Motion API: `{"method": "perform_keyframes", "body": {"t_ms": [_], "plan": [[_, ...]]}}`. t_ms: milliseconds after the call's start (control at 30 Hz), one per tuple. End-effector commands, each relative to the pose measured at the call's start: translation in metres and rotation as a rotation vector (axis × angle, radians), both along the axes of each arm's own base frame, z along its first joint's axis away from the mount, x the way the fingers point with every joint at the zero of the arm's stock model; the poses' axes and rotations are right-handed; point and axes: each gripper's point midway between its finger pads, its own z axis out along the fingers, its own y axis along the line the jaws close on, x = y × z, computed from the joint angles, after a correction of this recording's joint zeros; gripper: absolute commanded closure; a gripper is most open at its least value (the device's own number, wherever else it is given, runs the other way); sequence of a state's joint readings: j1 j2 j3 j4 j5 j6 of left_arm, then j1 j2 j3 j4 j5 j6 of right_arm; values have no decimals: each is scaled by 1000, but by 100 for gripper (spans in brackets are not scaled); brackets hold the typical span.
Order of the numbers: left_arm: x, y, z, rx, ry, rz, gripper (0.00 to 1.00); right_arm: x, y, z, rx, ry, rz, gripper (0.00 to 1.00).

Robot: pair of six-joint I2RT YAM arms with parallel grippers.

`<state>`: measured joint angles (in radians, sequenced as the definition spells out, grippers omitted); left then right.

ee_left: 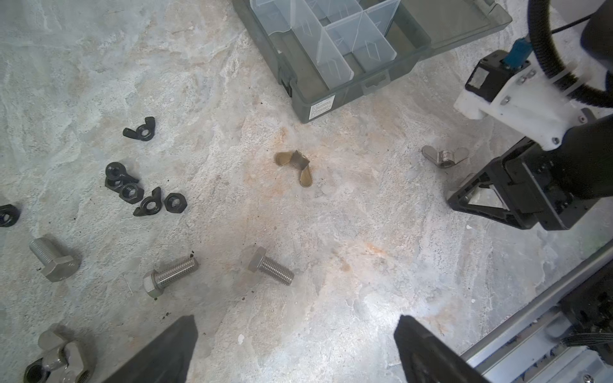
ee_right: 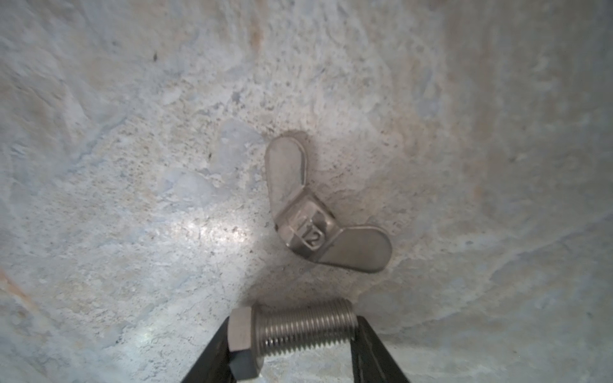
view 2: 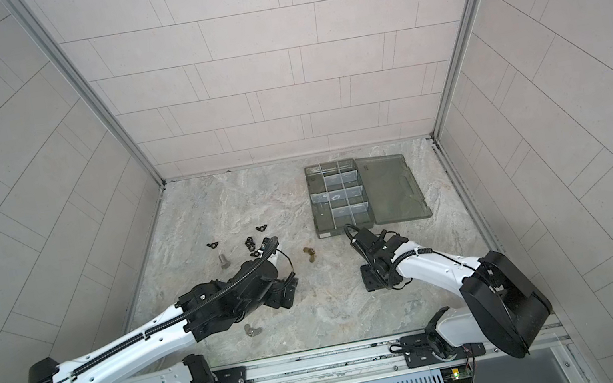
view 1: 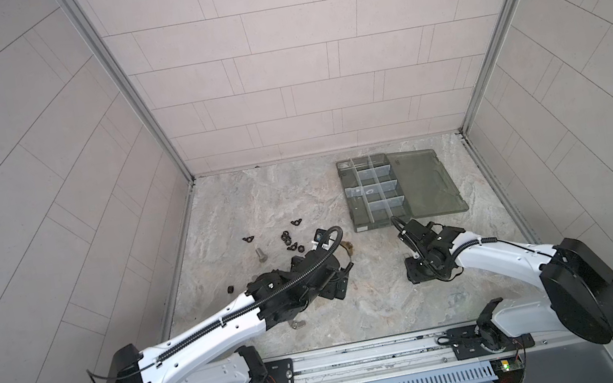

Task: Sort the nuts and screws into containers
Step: 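Lower the right gripper onto a silver hex bolt and grasp it, then carry the silver bolt with the right gripper over the organizer compartment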

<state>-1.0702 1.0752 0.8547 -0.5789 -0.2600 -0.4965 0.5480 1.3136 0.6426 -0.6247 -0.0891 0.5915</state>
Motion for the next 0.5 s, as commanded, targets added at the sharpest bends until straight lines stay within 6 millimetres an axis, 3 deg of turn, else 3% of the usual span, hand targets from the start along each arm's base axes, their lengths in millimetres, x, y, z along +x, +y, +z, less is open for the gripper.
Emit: {"method": "perform_keyframes", "body": {"t_ms": [0,267,467], "plan": [[3,0,14,-5,-30,0,0,2,1,14,10,-15,-5,65],[6,-2,19,8,-38,-1,0,13,6,40,22,-58,4,66],[8,-3,20,23,-39,0,0,32,10,59,9,-112,10,67]]}}
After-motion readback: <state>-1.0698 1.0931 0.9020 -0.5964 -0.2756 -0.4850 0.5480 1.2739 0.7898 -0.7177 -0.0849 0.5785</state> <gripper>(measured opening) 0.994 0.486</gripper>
